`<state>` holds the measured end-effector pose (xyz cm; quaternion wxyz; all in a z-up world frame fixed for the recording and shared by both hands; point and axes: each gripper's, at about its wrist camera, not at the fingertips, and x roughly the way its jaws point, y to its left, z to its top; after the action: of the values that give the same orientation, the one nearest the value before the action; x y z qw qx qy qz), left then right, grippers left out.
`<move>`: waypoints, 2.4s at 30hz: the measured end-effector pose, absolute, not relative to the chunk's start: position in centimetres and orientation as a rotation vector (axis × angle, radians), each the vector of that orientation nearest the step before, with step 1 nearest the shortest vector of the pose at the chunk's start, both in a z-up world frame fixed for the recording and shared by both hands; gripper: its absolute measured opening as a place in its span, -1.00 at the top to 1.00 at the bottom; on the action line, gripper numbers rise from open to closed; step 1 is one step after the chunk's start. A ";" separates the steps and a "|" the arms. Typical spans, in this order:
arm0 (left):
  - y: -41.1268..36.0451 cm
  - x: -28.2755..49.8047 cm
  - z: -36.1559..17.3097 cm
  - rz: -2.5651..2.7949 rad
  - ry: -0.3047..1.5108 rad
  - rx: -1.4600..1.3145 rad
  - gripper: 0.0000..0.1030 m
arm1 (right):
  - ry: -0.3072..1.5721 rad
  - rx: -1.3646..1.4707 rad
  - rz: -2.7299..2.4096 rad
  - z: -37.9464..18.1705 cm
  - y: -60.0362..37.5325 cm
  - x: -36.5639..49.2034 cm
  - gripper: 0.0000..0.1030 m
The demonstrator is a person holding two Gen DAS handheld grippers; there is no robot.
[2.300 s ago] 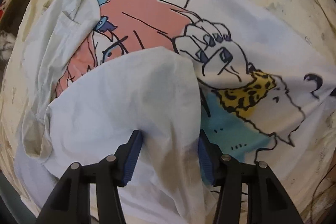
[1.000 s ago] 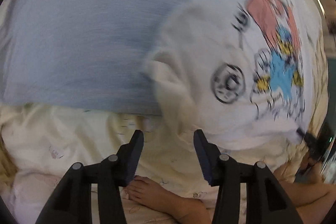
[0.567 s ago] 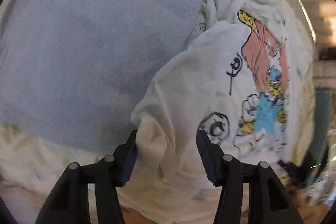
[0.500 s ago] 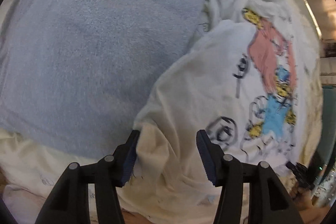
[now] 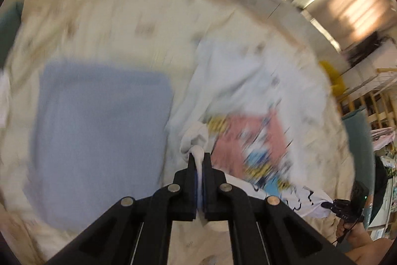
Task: Fold clothes
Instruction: 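Lift the white T-shirt high with both tools and shake it out, then lower the white T-shirt onto the duvet and open both tools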
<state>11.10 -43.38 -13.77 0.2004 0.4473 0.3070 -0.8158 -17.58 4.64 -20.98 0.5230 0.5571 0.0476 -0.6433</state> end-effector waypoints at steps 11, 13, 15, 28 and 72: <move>-38.2 12.9 1.1 -2.654 1.040 0.727 0.95 | -0.331 0.857 -1.722 1.9 7.3 -21.0 0.93; -38.0 13.6 3.9 -2.677 1.068 0.591 0.95 | -0.390 0.799 -1.747 5.4 8.4 -20.9 0.93; -37.8 14.4 7.2 -2.698 1.033 0.474 0.95 | -0.387 0.740 -1.795 9.1 9.3 -20.2 0.93; -37.8 14.7 20.9 -2.740 0.861 -0.022 0.95 | -0.394 0.503 -2.025 28.4 12.3 -18.8 0.93; -34.5 17.4 -9.3 -2.536 0.712 1.338 0.95 | -0.039 1.114 -1.915 2.8 13.4 -18.9 0.93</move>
<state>17.44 -34.54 -9.30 0.0933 0.4508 0.2399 -0.8547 -18.90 13.35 2.82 0.4466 0.4497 -0.0158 -0.7733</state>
